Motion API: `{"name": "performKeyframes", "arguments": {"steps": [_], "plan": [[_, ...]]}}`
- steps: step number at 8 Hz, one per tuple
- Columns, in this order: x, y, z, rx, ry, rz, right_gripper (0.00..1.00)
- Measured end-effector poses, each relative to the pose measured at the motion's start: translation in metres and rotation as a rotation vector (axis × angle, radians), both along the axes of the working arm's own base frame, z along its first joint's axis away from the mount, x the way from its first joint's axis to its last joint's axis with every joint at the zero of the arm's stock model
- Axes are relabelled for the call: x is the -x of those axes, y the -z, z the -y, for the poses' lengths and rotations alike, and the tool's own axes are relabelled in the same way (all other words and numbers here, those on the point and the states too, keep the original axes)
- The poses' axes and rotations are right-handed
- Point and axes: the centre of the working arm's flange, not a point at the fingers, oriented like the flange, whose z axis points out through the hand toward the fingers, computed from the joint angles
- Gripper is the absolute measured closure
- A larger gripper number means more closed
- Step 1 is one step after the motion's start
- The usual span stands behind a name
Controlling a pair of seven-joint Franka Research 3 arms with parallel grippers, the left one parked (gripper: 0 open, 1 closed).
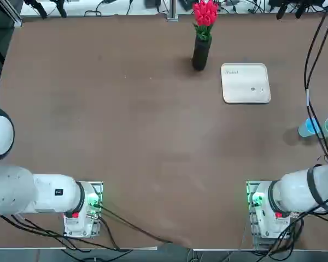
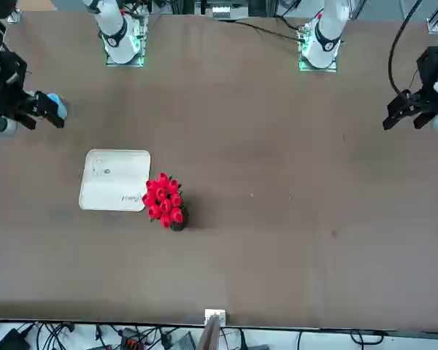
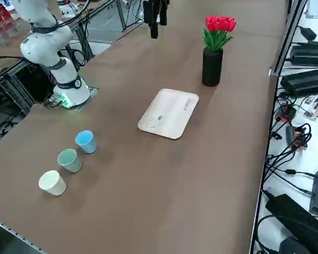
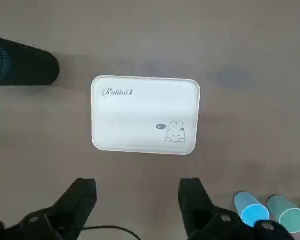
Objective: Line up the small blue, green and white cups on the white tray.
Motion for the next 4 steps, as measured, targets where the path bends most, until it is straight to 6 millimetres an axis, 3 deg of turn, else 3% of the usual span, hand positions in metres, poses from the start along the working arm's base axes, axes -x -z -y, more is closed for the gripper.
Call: {"name": "performKeyframes", "arguments": {"steps": [4], "plan": [[0.001,-0.0038,0.0028,0.0,0.003,-0.009,0.0]]}}
